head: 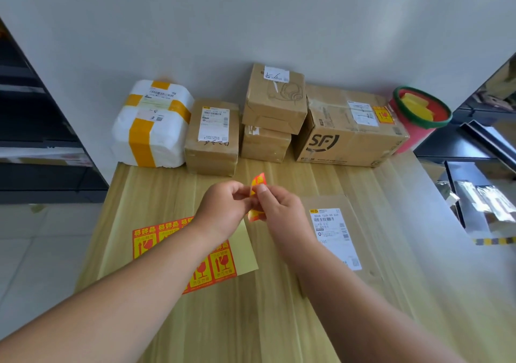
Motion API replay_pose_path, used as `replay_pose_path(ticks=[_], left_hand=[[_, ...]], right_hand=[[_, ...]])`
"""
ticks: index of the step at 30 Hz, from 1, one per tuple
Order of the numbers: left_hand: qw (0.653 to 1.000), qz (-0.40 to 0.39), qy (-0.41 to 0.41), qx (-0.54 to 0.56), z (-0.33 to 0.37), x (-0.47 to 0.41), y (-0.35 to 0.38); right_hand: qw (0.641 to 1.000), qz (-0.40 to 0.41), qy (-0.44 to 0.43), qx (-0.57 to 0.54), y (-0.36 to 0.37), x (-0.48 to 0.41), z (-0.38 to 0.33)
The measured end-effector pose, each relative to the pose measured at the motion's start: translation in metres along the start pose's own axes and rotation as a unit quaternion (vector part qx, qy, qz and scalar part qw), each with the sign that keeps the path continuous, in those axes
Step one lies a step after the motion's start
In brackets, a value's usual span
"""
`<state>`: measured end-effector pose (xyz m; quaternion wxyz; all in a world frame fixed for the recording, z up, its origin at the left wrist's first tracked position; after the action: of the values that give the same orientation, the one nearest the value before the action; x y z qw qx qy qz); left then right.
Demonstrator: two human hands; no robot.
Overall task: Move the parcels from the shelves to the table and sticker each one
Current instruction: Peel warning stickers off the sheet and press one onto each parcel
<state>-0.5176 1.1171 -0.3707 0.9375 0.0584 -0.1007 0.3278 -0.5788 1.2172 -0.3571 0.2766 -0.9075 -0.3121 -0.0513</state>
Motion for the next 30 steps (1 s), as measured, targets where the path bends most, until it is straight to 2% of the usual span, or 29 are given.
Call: replay_pose_path(ticks=[4, 8, 14, 24, 30], left_hand=[[0.999, 0.028, -0.036, 0.022, 0.004, 0.013, -0.001], [0.997, 0.006, -0.069, 0.044, 0.016, 0.029, 0.012], [0.996, -0.023, -0.077, 0.042, 0.029, 0.039, 0.047], [0.997, -0.041, 0.021, -0.066, 0.053, 0.049, 0.139], [0.995, 0.017, 0.029, -0.096, 0.037, 0.059, 0.151]], right_hand=[[0.999, 0.032, 0.002, 0.038, -0.019, 0.016, 0.005], [0.994, 0.080, -0.012, 0.072, -0.041, 0.024, 0.016], [0.999, 0.024, 0.029, 0.005, -0.074, 0.027, 0.034], [0.997, 0.025, 0.029, -0.067, -0.170, 0.026, 0.056], [0.993, 0.032, 0.086, -0.080, -0.205, 0.029, 0.097]])
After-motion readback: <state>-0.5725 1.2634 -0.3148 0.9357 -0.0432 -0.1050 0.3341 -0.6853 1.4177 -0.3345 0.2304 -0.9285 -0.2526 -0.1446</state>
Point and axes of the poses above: each hand's wrist, its own x-axis away from the middle knuckle, its own y-axis out of the palm, z = x × y, the point moved 3 cm from there along -x, towards the middle knuckle, and after that the axes turned 15 degrees about x, right-handed, at the moved point
